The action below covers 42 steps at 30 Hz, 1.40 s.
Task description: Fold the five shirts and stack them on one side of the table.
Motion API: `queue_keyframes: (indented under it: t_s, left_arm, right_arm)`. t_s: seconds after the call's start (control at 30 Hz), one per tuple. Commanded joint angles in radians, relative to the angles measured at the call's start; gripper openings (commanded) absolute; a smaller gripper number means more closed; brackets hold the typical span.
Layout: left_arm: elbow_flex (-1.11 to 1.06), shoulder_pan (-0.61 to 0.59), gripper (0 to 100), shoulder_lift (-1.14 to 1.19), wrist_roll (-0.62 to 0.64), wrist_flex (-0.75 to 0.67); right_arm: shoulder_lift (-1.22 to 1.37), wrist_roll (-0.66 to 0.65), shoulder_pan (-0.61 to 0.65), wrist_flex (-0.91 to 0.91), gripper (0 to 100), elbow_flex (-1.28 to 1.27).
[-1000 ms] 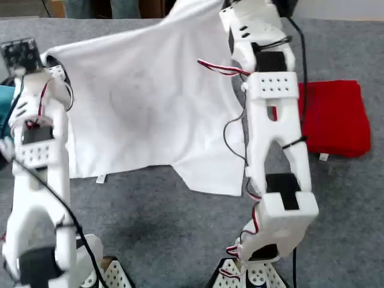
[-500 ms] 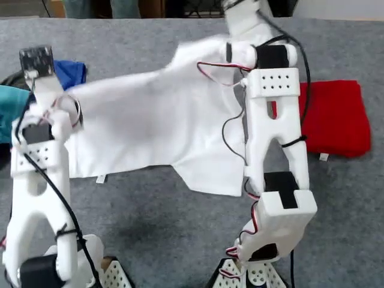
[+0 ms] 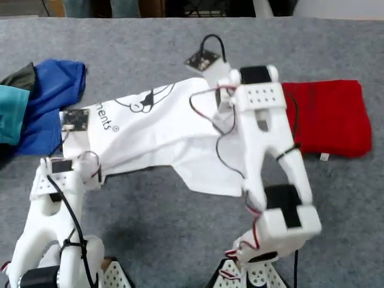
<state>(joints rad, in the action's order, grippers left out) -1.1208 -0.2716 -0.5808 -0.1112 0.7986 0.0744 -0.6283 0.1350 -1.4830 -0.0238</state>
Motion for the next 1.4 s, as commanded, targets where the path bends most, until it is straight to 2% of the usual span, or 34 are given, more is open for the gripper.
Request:
queue_keyframes:
  t_s: [0.0,0.17,0.3,0.6,0.77,0.83,0.97,1.07,1.13,1.2,1.3,1.37]
  left_arm:
    - [0.001,-0.070,3,-0.026,-0.009,-0.054]
    - [-0.007,-0.104,3,-0.026,-0.078,-0.072]
    - [-0.022,-0.101,3,-0.025,-0.115,-0.075]
    - [-0.035,-0.105,3,-0.025,-0.127,-0.077]
    - [-0.038,-0.105,3,-0.025,-0.129,-0.071]
    - [-0.036,-0.107,7,-0.025,-0.129,-0.069]
    - [-0.025,-0.110,22,-0.034,-0.130,0.017]
    - [-0.013,-0.114,23,-0.037,-0.192,0.078]
    - [0.013,-0.173,20,-0.037,-0.241,0.100]
    - [0.068,-0.254,16,-0.037,-0.272,0.141]
    - [0.182,-0.386,11,-0.037,-0.282,0.201]
    - [0.255,-0.437,8,-0.037,-0.279,0.241]
  right_arm:
    - [-0.174,-0.011,-0.041,0.120,1.4,-0.191]
    - [-0.300,-0.011,-0.170,0.232,1.4,-0.380]
    - [-0.309,-0.012,-0.224,0.290,1.4,-0.489]
    - [-0.309,-0.012,-0.146,0.348,1.4,-0.634]
    - [-0.309,-0.012,-0.149,0.408,1.5,-0.667]
    - [-0.309,-0.011,-0.150,0.434,1.9,-0.693]
    - [-0.317,-0.011,-0.155,0.394,11.4,-0.697]
    - [-0.317,-0.011,-0.152,0.327,20.2,-0.648]
    - [-0.315,-0.003,-0.149,0.278,21.4,-0.588]
    - [-0.314,-0.003,-0.149,0.224,18.3,-0.518]
    - [-0.308,0.003,-0.129,0.167,1.6,-0.400]
    - [-0.306,0.052,-0.092,0.167,4.4,-0.354]
